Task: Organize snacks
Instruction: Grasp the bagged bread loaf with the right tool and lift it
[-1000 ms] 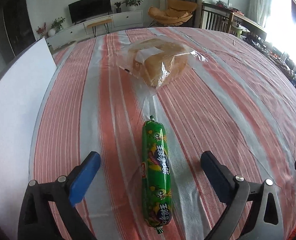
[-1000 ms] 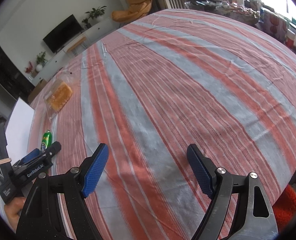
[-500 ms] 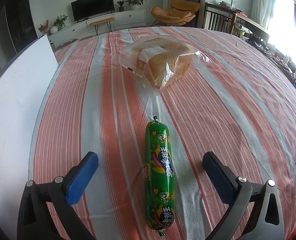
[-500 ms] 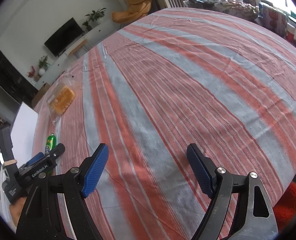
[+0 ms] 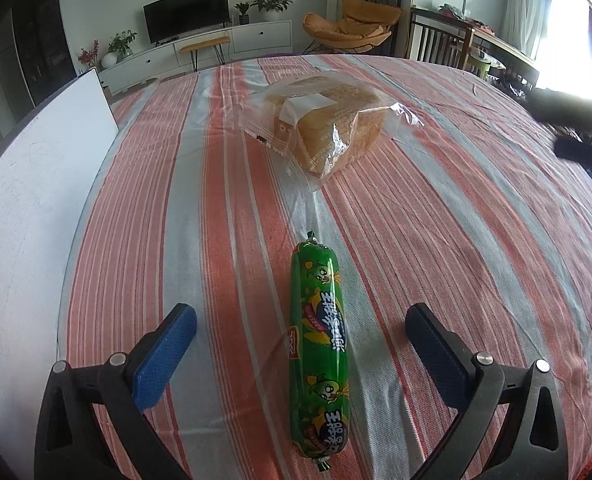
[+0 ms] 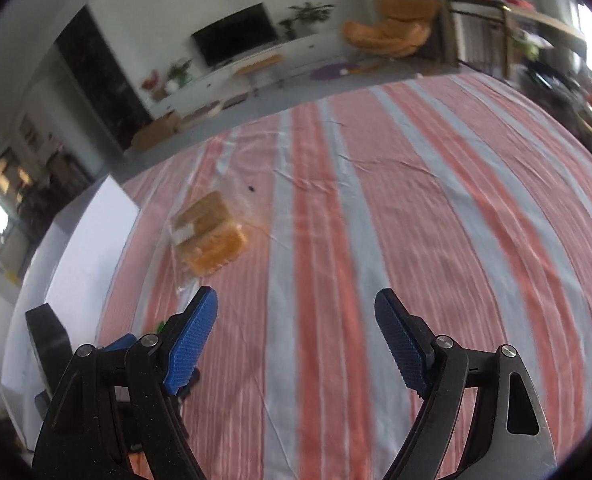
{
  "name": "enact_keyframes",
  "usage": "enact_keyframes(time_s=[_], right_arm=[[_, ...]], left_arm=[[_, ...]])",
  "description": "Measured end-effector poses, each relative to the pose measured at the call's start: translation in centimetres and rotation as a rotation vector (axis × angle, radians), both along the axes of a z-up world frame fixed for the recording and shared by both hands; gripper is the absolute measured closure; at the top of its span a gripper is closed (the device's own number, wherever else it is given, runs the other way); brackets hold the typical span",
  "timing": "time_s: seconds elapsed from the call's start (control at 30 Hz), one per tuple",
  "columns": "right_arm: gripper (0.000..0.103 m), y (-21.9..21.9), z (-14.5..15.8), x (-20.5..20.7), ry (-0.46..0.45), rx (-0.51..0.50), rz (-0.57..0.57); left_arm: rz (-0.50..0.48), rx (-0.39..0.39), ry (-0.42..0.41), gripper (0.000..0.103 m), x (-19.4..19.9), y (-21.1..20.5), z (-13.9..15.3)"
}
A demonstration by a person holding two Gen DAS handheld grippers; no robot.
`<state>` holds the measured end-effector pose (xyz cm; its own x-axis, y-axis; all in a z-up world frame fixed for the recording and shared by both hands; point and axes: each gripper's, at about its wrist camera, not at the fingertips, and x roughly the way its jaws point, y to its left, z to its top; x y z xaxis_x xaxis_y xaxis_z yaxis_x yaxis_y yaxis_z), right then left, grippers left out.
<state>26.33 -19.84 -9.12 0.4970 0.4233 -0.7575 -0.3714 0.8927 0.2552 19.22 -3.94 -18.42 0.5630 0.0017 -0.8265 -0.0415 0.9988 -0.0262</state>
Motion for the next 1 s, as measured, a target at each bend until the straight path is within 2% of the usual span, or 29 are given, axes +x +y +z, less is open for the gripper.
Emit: enact_keyframes(time_s=[0.1, 0.13, 0.2, 0.27, 0.3, 0.4, 0.47, 0.5, 0.53, 0.6, 0.73, 0.87, 1.0], right_arm=[[0.020, 6.3, -0.1, 3.7, 0.036, -0.027, 0.187], [0.020, 8.5, -0.4, 4.9, 0.037, -0.064, 0.228], [0.020, 11.4, -1.7, 6.7, 0.035, -0.167, 0.254], [0.020, 13.4, -4.3, 8.6, 0.111, -0.254, 0.271], [0.012, 13.6, -4.9, 8.8, 0.122, -0.236, 0.272], [0.011, 14.1, -6.8, 8.5, 0.142, -0.288, 0.265], [0.013, 14.2, -6.7, 7.4, 0.109, -0.316, 0.261], [0.015, 13.9, -6.5, 6.9, 0.108, -0.314, 0.246], [0.023, 13.3, -6.1, 6.3, 0.097, -0.298, 0.224], [0.032, 11.6, -5.2, 5.8, 0.101, -0.261, 0.163], [0.032, 4.9, -2.6, 2.6, 0.086, -0.155, -0.012], [0.032, -3.0, -1.2, -3.9, 0.115, -0.066, -0.185], [0.032, -7.0, -1.3, -10.6, 0.138, -0.022, -0.289]], left_arm=[[0.001, 0.000, -0.001, 0.000, 0.0, 0.0, 0.0], [0.001, 0.001, -0.001, 0.000, 0.0, 0.0, 0.0], [0.001, 0.000, -0.001, 0.000, 0.0, 0.0, 0.0], [0.001, 0.000, -0.001, 0.000, 0.0, 0.0, 0.0], [0.001, 0.000, -0.001, 0.000, 0.0, 0.0, 0.0], [0.002, 0.000, -0.003, 0.000, 0.1, -0.1, 0.0], [0.003, 0.000, -0.003, 0.000, 0.1, -0.2, 0.0], [0.003, -0.001, -0.003, 0.000, 0.1, -0.2, 0.0], [0.003, -0.001, -0.003, 0.000, 0.1, -0.2, 0.0], [0.003, -0.001, -0.003, 0.000, 0.1, -0.2, 0.0], [0.003, -0.001, -0.004, 0.000, 0.1, -0.2, 0.0], [0.004, 0.001, -0.004, 0.000, 0.1, -0.3, 0.0], [0.004, 0.001, -0.004, 0.000, 0.1, -0.3, 0.0]])
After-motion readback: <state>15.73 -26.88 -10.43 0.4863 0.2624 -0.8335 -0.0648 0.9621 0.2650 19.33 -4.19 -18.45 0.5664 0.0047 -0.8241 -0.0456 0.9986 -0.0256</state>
